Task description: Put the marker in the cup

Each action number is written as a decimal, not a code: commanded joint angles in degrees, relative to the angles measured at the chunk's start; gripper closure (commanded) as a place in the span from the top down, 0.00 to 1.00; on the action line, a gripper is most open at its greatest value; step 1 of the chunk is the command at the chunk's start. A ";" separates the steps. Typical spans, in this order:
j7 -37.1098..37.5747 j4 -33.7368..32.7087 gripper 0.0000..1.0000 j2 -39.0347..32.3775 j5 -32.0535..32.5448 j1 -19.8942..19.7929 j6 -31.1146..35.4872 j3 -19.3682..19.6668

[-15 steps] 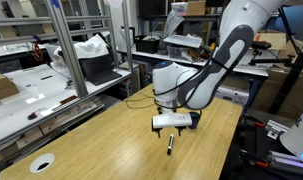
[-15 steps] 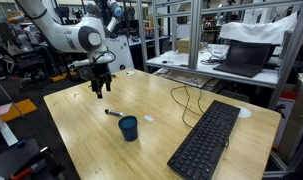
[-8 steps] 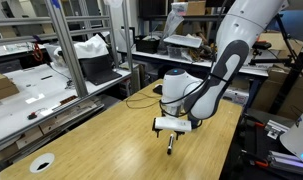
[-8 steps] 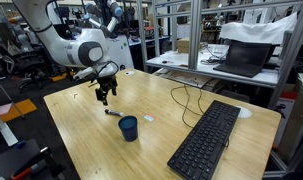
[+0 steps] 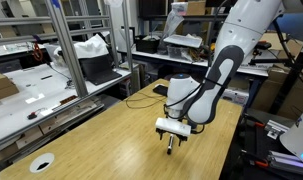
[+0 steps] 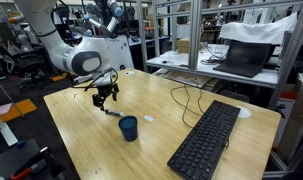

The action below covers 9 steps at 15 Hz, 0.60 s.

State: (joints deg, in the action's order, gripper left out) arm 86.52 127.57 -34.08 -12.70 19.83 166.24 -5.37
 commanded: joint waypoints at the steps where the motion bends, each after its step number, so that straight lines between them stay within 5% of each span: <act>1: -0.81 0.04 1.00 -1.27 -3.31 -1.15 3.14 -1.40; 9: -2.29 -1.81 1.00 -5.67 -3.53 -1.19 4.18 -2.65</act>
State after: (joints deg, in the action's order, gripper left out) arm 86.30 126.66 -38.79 -14.70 19.78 169.53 -6.76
